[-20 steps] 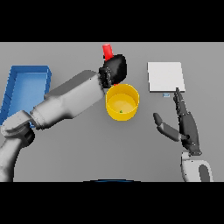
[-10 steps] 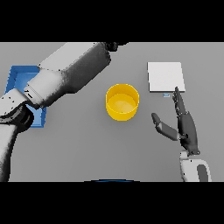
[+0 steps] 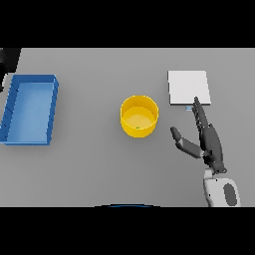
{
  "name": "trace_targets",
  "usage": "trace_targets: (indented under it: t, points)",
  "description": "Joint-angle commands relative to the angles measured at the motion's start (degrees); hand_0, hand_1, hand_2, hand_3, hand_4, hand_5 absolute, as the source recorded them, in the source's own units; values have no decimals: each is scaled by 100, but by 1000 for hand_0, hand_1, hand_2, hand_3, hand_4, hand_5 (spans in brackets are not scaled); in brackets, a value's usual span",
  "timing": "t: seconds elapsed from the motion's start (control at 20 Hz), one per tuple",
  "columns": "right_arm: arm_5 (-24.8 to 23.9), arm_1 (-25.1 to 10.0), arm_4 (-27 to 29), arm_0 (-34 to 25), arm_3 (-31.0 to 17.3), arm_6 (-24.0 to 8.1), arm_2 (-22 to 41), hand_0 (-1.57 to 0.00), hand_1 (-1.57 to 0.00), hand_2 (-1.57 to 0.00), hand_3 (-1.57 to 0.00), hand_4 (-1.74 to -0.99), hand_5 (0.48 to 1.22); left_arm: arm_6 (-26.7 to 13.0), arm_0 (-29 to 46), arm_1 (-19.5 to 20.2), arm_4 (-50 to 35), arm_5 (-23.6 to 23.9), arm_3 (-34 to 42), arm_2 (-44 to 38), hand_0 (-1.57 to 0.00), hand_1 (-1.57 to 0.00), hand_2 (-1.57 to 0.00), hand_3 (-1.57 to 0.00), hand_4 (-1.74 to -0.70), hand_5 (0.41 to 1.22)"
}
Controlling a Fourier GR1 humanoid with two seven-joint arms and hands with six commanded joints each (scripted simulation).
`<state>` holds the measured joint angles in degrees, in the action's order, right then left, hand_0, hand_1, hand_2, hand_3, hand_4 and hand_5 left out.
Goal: Pick up the red beaker and tilt it to pour out 1 green nut into yellow bowl. Pick up the yellow bowl and place it on the metallic measuring scale.
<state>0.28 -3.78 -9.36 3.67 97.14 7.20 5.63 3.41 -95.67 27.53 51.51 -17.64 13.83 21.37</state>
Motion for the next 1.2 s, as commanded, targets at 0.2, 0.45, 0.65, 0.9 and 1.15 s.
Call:
trace_targets:
  t: [0.2,0.45,0.65,0.9,1.15]
  points:
    - [-56,-66,-195,-67,-131,6,53,1,1,1,1,-1132,614,-533,899,539,-1326,686,-294,-1203,-1571,-1571,-1571,-1554,-1740,1221]
    - [63,-136,-137,-35,-84,94,75,1,1,1,1,-1133,640,-1461,2116,585,-2247,1668,87,-1846,-1571,-1571,-1571,-1566,-1741,1221]
    - [83,-155,-96,-45,-165,131,40,1,1,1,1,-1127,664,-1835,3278,587,-2941,1929,893,-2223,-1571,-1571,-1571,-1569,-1741,1221]
    - [107,-221,-140,-17,-198,205,47,1,1,1,1,-1166,676,-2370,5111,338,-3540,2262,2855,-2255,-1571,-1571,-1571,-1570,-1741,1221]
    - [87,-199,-118,24,-203,246,28,1,1,1,1,-1161,671,-3110,6119,159,-3756,2461,4225,-2180,-1571,-1571,-1571,-1571,-1741,984]
